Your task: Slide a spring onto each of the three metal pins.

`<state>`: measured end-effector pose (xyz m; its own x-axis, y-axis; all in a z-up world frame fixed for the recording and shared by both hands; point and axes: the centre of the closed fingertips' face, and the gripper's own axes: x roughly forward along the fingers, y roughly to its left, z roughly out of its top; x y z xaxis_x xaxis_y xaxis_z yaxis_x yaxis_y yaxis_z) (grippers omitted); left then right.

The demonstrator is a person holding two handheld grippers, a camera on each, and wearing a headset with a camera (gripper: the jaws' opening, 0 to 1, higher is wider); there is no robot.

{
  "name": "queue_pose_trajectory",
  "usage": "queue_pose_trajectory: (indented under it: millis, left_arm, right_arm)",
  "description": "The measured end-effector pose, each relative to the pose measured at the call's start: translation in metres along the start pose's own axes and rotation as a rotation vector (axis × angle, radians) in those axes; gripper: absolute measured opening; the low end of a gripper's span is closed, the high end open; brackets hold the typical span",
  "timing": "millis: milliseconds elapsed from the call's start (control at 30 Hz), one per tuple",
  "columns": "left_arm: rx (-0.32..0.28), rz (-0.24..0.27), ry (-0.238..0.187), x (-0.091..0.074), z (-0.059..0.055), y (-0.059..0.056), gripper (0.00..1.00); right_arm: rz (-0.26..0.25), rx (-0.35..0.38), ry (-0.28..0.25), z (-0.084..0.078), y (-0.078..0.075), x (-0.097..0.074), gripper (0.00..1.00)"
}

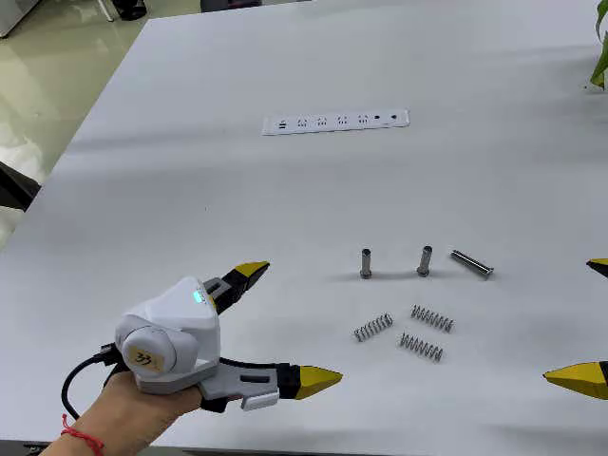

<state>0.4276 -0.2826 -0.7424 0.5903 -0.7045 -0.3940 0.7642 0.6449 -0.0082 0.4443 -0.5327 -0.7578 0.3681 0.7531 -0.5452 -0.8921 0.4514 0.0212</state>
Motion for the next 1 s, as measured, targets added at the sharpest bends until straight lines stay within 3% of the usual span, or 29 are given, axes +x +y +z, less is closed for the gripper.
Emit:
queue_pose_trajectory:
  millis: [1000]
  left_arm:
    - [-0.005, -0.004, 0.002, 0.0001, -0.0003, 0.0012, 0.99]
  right_arm:
    - [0.007, -0.006, 0.008, 0.0034, -0.0006, 0.0026, 0.95]
